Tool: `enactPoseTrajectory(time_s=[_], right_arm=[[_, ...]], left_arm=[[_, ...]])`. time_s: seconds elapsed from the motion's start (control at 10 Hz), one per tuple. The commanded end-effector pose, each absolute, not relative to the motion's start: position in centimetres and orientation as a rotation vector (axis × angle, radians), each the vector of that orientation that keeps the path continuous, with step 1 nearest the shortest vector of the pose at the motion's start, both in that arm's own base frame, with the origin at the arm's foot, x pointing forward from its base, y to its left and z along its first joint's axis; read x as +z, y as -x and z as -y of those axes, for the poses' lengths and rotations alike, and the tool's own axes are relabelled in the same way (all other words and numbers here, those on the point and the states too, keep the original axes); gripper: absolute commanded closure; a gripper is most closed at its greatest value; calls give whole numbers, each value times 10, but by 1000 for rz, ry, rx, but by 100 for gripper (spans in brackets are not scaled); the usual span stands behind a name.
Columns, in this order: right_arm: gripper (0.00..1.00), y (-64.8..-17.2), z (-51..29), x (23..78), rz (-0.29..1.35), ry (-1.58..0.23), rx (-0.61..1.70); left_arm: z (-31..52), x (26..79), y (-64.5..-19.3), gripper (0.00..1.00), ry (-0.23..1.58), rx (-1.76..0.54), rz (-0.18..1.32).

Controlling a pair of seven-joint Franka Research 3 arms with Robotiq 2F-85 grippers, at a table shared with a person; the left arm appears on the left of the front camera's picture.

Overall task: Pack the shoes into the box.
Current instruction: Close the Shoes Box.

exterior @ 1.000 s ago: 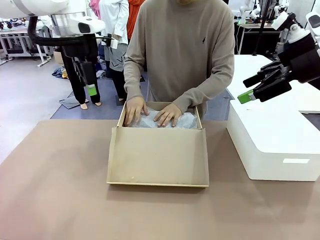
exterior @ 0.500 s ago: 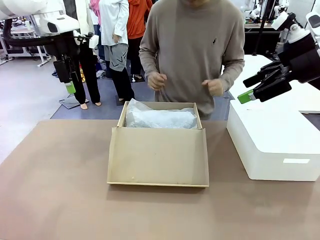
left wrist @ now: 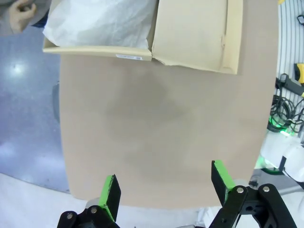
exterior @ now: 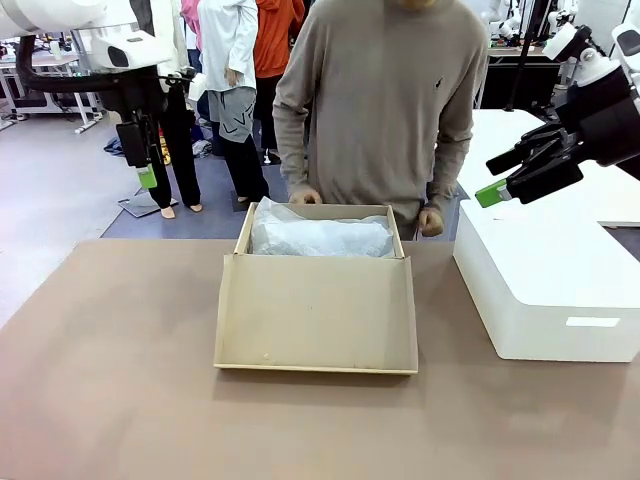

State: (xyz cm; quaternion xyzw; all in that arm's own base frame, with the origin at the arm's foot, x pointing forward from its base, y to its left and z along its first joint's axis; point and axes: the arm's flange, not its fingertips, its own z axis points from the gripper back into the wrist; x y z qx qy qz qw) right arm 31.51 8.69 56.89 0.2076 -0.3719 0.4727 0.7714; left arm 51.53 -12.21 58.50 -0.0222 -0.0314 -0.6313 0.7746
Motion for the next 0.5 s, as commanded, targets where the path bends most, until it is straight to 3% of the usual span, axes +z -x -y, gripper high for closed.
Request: enactPoseTrajectory(time_s=[0.0, 0.4], right_arm=[[0, -319, -86, 568, 826, -473, 1046], [0, -319, -86, 568, 826, -473, 1046]], left_arm=[[122, 585, -515, 0, 51, -1368, 70], [106, 558, -533, 77, 78, -1467, 160]])
